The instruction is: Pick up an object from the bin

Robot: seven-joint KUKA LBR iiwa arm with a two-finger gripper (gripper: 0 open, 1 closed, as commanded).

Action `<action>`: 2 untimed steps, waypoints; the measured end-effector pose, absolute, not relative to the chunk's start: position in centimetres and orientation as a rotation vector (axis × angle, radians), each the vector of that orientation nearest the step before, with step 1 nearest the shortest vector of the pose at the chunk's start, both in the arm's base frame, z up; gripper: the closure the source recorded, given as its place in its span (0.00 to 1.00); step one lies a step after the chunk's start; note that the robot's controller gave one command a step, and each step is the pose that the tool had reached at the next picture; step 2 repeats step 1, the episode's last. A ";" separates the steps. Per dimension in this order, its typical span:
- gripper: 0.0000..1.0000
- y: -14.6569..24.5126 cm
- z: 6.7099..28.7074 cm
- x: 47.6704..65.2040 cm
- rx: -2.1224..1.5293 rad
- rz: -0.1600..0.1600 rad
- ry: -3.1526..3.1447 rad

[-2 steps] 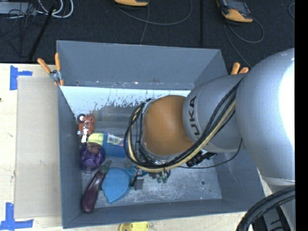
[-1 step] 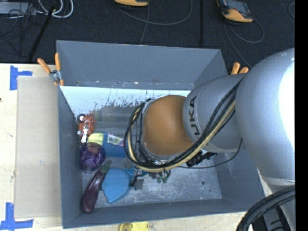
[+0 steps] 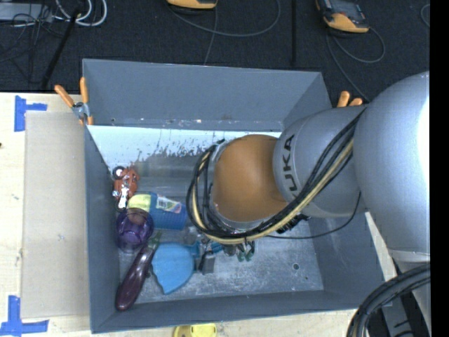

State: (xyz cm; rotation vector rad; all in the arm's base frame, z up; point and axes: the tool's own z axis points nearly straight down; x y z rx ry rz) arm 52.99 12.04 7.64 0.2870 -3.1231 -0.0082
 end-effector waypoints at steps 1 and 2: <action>1.00 5.9 21.0 53.0 0.372 -0.001 -3.120; 1.00 5.9 21.0 53.0 0.372 -0.001 -3.120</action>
Offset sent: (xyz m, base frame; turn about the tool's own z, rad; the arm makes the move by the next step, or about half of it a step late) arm 0.0000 0.0000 0.0000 0.0000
